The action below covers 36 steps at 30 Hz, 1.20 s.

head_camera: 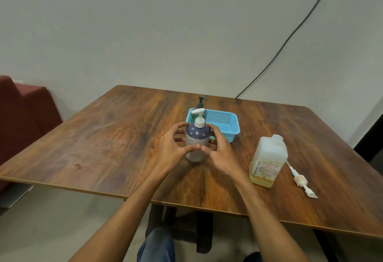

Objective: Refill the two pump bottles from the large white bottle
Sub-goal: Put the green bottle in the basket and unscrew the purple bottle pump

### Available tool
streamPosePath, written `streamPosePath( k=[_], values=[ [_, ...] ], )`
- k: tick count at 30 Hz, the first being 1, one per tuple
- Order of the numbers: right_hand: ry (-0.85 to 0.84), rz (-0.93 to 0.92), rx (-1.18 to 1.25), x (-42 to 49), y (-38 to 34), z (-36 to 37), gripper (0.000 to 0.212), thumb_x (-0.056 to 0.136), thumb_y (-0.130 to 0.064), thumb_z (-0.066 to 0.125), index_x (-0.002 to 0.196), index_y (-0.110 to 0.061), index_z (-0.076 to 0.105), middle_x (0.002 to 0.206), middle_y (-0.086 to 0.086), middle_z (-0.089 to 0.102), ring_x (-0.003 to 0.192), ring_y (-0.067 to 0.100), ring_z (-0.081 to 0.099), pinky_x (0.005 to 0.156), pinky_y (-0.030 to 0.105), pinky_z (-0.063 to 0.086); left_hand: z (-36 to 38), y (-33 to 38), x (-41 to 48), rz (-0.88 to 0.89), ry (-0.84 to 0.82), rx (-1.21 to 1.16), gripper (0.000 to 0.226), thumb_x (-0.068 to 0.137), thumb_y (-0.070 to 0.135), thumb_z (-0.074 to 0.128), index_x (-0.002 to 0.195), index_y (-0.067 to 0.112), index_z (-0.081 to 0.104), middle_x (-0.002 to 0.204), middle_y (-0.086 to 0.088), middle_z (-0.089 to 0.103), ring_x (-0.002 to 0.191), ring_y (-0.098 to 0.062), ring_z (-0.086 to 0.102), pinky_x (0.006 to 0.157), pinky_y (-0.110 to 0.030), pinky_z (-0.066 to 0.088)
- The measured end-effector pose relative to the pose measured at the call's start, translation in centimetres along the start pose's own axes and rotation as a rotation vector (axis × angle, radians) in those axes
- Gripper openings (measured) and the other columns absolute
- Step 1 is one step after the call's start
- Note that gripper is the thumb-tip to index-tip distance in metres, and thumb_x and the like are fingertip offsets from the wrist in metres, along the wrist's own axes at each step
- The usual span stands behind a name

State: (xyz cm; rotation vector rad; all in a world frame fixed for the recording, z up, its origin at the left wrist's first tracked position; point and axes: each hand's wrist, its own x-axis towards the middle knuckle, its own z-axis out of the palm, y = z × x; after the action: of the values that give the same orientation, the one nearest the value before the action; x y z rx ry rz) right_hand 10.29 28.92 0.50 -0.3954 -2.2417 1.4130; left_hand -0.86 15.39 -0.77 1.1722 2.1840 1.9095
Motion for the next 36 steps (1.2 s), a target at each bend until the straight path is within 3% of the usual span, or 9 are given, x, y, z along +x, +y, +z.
streamPosePath(
  k=[6, 11, 15, 19, 24, 28, 32, 36],
  values=[
    [0.016, 0.050, -0.014, -3.6, 1.4, -2.2, 0.070, 0.092, -0.007, 0.069, 0.149, -0.031, 0.037, 0.149, -0.012, 0.045, 0.136, 0.008, 0.045, 0.097, 0.014, 0.043, 3.0, 0.6, -2.7, -0.025, -0.049, -0.001, 0.076, 0.065, 0.033, 0.092, 0.131, 0.024, 0.057, 0.118, 0.016, 0.064, 0.102, -0.004, 0.064, 0.084, -0.027, 0.059],
    [-0.012, 0.083, -0.022, -3.9, 2.3, -2.1, 0.071, 0.092, -0.011, 0.071, 0.149, -0.034, 0.037, 0.153, -0.009, 0.045, 0.140, 0.015, 0.045, 0.108, 0.028, 0.044, 3.4, 0.3, -3.4, -0.060, -0.047, 0.050, 0.078, 0.065, 0.041, 0.091, 0.133, 0.027, 0.056, 0.117, 0.025, 0.060, 0.104, 0.005, 0.061, 0.084, -0.018, 0.054],
    [-0.011, 0.145, -0.038, -3.7, 3.0, -1.6, 0.099, 0.079, -0.026, 0.084, 0.154, -0.042, 0.023, 0.157, -0.011, 0.039, 0.141, 0.015, 0.043, 0.114, 0.049, 0.042, 3.3, 0.3, -3.0, -0.083, -0.106, 0.071, 0.081, 0.067, 0.039, 0.091, 0.137, 0.027, 0.051, 0.121, 0.020, 0.058, 0.111, -0.003, 0.059, 0.092, -0.024, 0.053],
    [0.114, 0.143, -0.035, -3.6, 3.1, -0.3, 0.112, 0.067, -0.038, 0.090, 0.156, -0.037, 0.022, 0.157, -0.008, 0.040, 0.143, 0.015, 0.039, 0.117, 0.048, 0.037, 2.8, 0.6, -2.1, -0.089, -0.116, 0.019, 0.086, 0.071, 0.049, 0.085, 0.144, 0.024, 0.047, 0.138, 0.010, 0.057, 0.124, -0.005, 0.056, 0.102, -0.027, 0.049],
    [0.202, 0.127, 0.013, -3.2, 3.0, 0.9, 0.091, 0.070, -0.024, 0.091, 0.146, -0.030, 0.042, 0.143, -0.010, 0.054, 0.132, 0.012, 0.051, 0.109, 0.047, 0.048, 2.6, 3.1, 0.6, -0.103, -0.281, -0.197, 0.050, 0.093, 0.020, 0.071, 0.141, 0.016, 0.056, 0.135, 0.002, 0.065, 0.125, -0.010, 0.061, 0.105, -0.036, 0.052],
    [0.191, 0.122, 0.028, -3.1, 3.1, 0.8, 0.086, 0.071, -0.021, 0.090, 0.144, -0.029, 0.045, 0.140, -0.010, 0.056, 0.129, 0.011, 0.054, 0.108, 0.040, 0.048, 2.8, 3.5, 2.1, -0.109, -0.383, -0.286, 0.040, 0.095, 0.003, 0.064, 0.135, 0.003, 0.059, 0.124, -0.008, 0.072, 0.117, -0.018, 0.067, 0.101, -0.032, 0.054],
    [0.184, 0.111, 0.020, -3.0, 3.2, 0.6, 0.083, 0.072, -0.019, 0.089, 0.142, -0.030, 0.046, 0.138, -0.012, 0.057, 0.128, 0.009, 0.054, 0.109, 0.040, 0.047, 3.4, 2.9, 1.8, -0.131, -0.253, -0.355, 0.033, 0.086, -0.004, 0.072, 0.119, -0.002, 0.069, 0.109, -0.011, 0.077, 0.106, -0.021, 0.073, 0.094, -0.033, 0.058],
    [0.208, 0.113, 0.001, -2.8, 3.5, 1.0, 0.084, 0.072, -0.017, 0.089, 0.142, -0.032, 0.045, 0.140, -0.011, 0.056, 0.129, 0.010, 0.053, 0.109, 0.041, 0.047, 4.4, 2.9, 1.3, -0.068, -0.039, -0.228, 0.035, 0.069, 0.012, 0.091, 0.101, 0.006, 0.077, 0.099, -0.003, 0.079, 0.094, -0.017, 0.076, 0.083, -0.039, 0.063]
  ],
)
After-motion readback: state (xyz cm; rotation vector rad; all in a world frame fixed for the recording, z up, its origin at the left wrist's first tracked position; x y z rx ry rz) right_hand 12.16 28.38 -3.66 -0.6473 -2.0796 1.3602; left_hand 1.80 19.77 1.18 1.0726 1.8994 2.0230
